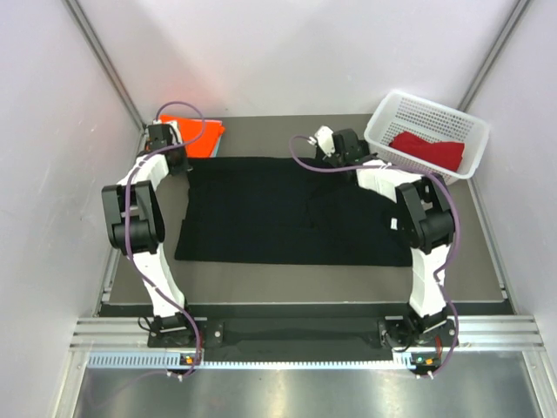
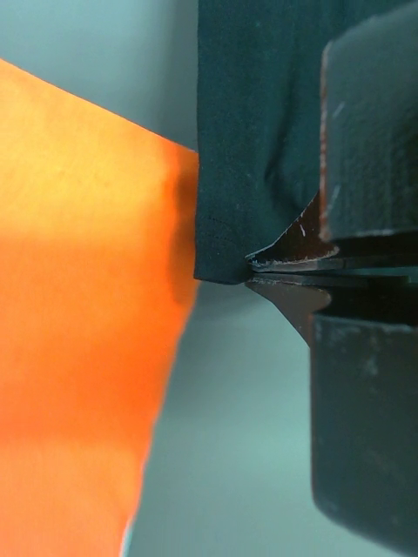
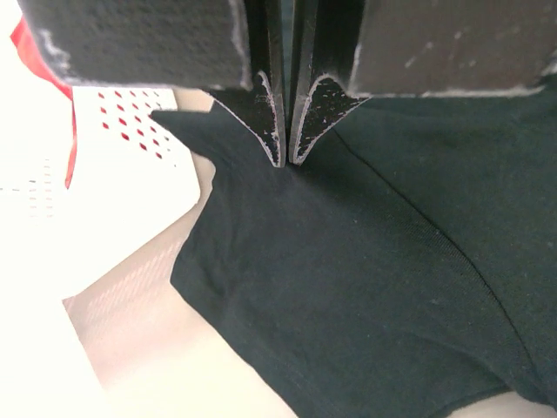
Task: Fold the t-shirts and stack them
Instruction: Fold the tshirt
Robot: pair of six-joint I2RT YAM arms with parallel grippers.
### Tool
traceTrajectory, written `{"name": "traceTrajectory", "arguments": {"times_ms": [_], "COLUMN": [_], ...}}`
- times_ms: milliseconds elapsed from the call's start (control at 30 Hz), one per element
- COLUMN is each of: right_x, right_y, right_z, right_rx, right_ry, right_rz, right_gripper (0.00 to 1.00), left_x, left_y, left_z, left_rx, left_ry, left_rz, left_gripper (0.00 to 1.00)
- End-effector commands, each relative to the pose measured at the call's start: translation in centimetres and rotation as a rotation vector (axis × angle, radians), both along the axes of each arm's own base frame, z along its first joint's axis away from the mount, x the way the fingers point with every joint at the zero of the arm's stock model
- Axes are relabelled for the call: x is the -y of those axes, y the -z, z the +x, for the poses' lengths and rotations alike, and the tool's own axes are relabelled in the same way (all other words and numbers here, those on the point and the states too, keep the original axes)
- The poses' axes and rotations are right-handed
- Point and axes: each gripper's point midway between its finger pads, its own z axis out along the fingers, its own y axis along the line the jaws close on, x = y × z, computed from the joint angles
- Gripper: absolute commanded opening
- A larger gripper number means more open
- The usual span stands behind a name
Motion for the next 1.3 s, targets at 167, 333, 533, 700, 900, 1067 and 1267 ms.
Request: {"name": "traceTrajectory", "arguments": {"times_ms": [167, 333, 533, 700, 900, 1067, 1267], "right_x": [-0.5, 0.0, 0.7, 0.8, 0.9, 1.8, 1.7], "right_y": [-3.8, -4.4, -4.9, -4.5, -4.6, -3.3, -2.7], "right_z": [-1.2, -2.1, -3.0, -4.3, -6.8, -9.2, -11.3], "right_rx": [0.155, 0.189, 0.226, 0.225, 0.227, 0.187, 0.179], "right_ry": [0.094, 0.137, 0.194, 0.215, 0.275, 0.322, 0.360], "right_rz": [-0.010, -0.022, 0.005, -0.013, -0.023, -0.023, 0.014], "right_gripper": [0.00, 0.00, 0.00, 0.00, 0.00, 0.00, 0.00], "left_x": [-1.7, -1.9, -1.8, -2.3, -2.1, -2.2, -1.7], "left_y": [-3.4, -3.2, -3.2, -2.6, -2.3, -2.1, -2.2], "left_z": [-1.1, -2.0, -2.5, -3.3, -4.5, -5.2, -6.5], "left_rx": [0.084, 0.064, 0.056, 0.023, 0.010, 0.002, -0.010], "left_ry": [-0.083, -0.102, -0.115, -0.148, -0.160, -0.195, -0.206], "left_rz": [0.034, 0.041, 0.029, 0.048, 0.037, 0.028, 0.009], "left_gripper": [0.00, 0.00, 0.00, 0.00, 0.00, 0.00, 0.00]}}
